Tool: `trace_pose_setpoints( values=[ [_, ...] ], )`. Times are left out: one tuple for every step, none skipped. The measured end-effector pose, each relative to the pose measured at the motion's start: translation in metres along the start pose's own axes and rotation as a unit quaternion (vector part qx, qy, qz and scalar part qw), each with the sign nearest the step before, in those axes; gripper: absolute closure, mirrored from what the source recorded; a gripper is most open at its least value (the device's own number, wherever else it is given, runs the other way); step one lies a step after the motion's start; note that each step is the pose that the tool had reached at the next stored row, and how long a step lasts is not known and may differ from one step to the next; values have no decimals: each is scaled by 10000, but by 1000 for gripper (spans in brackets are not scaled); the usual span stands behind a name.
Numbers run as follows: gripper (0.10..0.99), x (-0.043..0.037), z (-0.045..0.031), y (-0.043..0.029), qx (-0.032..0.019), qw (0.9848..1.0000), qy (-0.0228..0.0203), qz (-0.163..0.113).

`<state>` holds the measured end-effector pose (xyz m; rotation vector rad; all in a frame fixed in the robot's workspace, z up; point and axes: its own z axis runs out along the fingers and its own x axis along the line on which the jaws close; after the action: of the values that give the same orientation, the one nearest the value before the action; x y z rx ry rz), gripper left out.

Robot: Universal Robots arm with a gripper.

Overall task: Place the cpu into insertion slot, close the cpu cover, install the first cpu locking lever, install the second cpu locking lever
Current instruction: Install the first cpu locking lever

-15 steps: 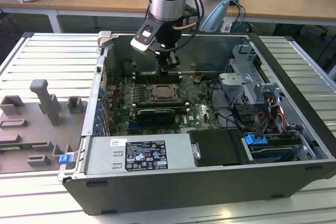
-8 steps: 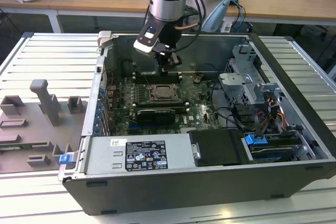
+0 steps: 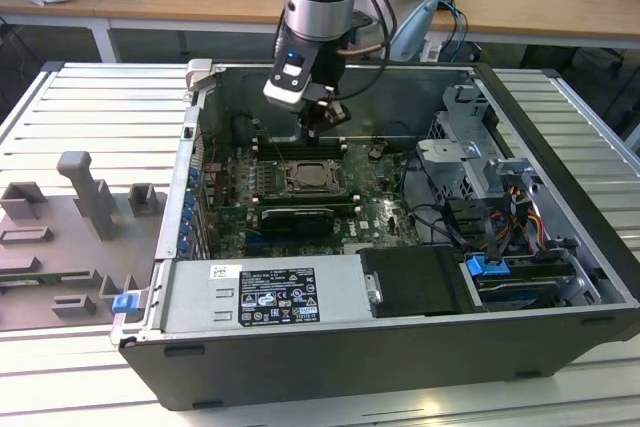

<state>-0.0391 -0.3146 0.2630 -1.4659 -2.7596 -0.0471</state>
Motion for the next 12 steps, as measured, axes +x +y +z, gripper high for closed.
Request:
trace_pose_setpoints(
  values=[
    [980,0,0,0,3,10000,2,-90],
    [980,0,0,0,6,9998,4,-213],
    [980,0,0,0,8,9996,6,-300],
    [980,0,0,0,11,9993,7,-376],
    [980,0,0,0,13,9990,8,-450],
    [980,0,0,0,15,9987,9,-514],
    [980,0,0,0,17,9982,11,-607],
    [980,0,0,0,19,9978,13,-666],
    [980,0,0,0,21,9973,14,-728],
    [980,0,0,0,23,9967,15,-812],
    [980,0,0,0,25,9960,17,-895],
    [980,0,0,0,28,9952,18,-974]
  ],
)
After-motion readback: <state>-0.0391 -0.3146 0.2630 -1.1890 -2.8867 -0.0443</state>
